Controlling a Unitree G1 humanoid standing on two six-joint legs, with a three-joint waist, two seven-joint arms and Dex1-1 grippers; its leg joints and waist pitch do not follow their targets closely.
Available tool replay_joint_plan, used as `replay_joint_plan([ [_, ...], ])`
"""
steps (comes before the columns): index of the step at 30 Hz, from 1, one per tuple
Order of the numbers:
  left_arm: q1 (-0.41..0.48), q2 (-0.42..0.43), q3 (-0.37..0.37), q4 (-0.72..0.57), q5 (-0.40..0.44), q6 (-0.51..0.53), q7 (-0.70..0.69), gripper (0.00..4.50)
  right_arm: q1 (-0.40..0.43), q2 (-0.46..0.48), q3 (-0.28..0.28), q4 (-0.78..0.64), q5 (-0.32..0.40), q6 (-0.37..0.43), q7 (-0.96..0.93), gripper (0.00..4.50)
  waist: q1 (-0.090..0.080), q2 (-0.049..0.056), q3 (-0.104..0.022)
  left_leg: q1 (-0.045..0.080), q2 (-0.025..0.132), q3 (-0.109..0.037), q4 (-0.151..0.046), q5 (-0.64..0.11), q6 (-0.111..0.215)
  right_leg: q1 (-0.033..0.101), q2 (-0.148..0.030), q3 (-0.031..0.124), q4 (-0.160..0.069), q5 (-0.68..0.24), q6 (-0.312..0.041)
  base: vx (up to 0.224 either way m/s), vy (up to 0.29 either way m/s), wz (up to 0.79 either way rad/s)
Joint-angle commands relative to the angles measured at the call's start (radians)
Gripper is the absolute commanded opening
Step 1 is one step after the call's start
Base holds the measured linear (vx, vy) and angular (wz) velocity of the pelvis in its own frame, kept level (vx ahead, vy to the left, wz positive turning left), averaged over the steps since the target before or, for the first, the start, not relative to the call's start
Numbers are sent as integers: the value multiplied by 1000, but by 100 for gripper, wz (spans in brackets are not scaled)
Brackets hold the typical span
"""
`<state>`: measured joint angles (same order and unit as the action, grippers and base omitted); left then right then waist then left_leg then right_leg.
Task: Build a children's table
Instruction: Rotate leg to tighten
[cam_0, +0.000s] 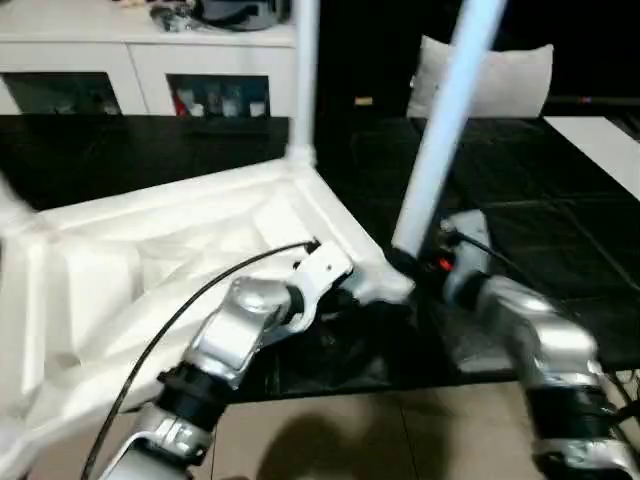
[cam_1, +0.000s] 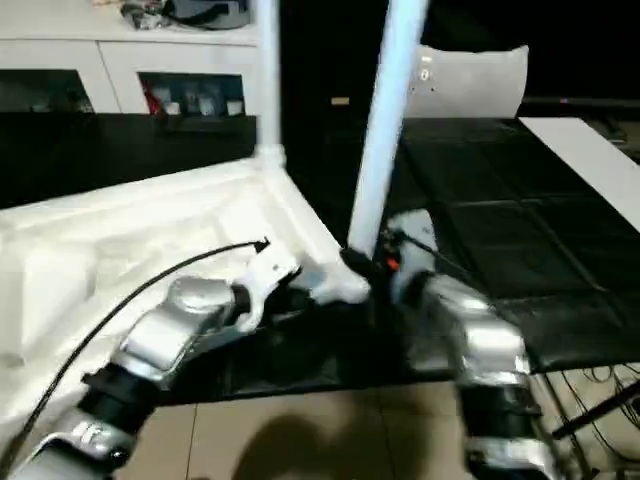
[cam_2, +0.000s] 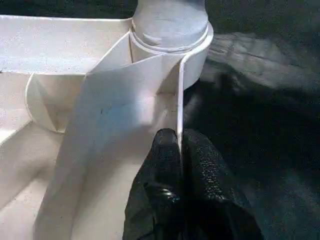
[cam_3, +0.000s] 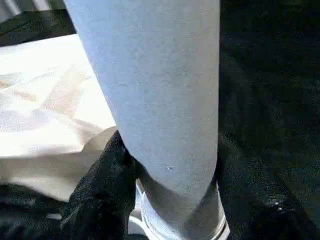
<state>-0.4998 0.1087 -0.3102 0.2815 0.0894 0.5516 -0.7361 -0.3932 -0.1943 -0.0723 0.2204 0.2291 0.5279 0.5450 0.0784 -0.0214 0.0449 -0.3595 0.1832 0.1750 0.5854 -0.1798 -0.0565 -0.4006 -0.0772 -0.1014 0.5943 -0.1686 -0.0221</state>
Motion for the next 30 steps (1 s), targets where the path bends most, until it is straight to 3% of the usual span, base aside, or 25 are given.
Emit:
replay_joint_plan([
  [1,-30,-33,-17,-69,-35,-14,-16,0,9,32,44,41,10,3,6,266,11,-7,-58,5,46,-21,-69,-220,26,44,-81,53,-99,-415,-84,0,0,0],
  [3,-22,-15,-30,-79,-35,-28,-34,0,19,20,39,30,22,-3,33,272,13,-5,-63,-1,48,-21,-69,-183,34,50,-81,56,-85,-315,-112,0,0,0],
  [4,-18,-1,-36,-81,-36,-46,-49,0,24,12,37,24,24,-11,49,302,19,-4,-67,-2,50,-18,-64,-134,45,52,-79,58,-70,-202,-150,0,0,0],
  [6,-14,12,-37,-84,-34,-53,-56,0,30,2,29,20,23,-35,60,310,20,-3,-65,-5,48,-16,-63,-122,57,54,-80,58,-67,-162,-172,0,0,0],
  [14,-14,129,-66,-25,-17,-204,-175,0,86,-166,36,-38,80,-94,336,377,32,4,-59,0,51,-17,-66,-186,56,56,-82,58,-80,-260,-146,0,0,0],
  [17,-14,193,-94,15,-26,-314,-292,0,97,-251,59,-48,83,-98,452,406,38,1,-55,3,50,-17,-67,-217,52,53,-81,57,-88,-319,-129,0,0,0],
  [21,-14,227,-110,28,-40,-374,-364,0,98,-299,72,-45,93,-116,535,406,44,2,-55,7,53,-19,-68,-243,40,52,-85,56,-87,-348,-134,0,0,0],
  [24,-16,266,-131,35,-51,-418,-447,0,93,-343,101,-32,99,-159,648,406,53,3,-58,8,58,-17,-67,-219,44,51,-86,60,-78,-296,-154,0,0,0],
  [25,-19,276,-137,40,-50,-430,-466,0,88,-352,111,-21,98,-170,678,380,56,3,-59,7,57,-17,-65,-216,46,50,-86,59,-78,-288,-158,0,0,0],
  [27,-28,286,-143,57,-50,-459,-495,0,68,-369,131,30,91,-199,737,372,63,3,-59,8,57,-15,-64,-211,50,50,-85,59,-74,-270,-170,0,0,0],
  [30,-45,292,-148,76,-59,-490,-543,0,-15,-358,168,246,34,-311,816,338,64,3,-59,7,56,-13,-61,-215,43,50,-87,57,-74,-283,-188,0,0,0],
])
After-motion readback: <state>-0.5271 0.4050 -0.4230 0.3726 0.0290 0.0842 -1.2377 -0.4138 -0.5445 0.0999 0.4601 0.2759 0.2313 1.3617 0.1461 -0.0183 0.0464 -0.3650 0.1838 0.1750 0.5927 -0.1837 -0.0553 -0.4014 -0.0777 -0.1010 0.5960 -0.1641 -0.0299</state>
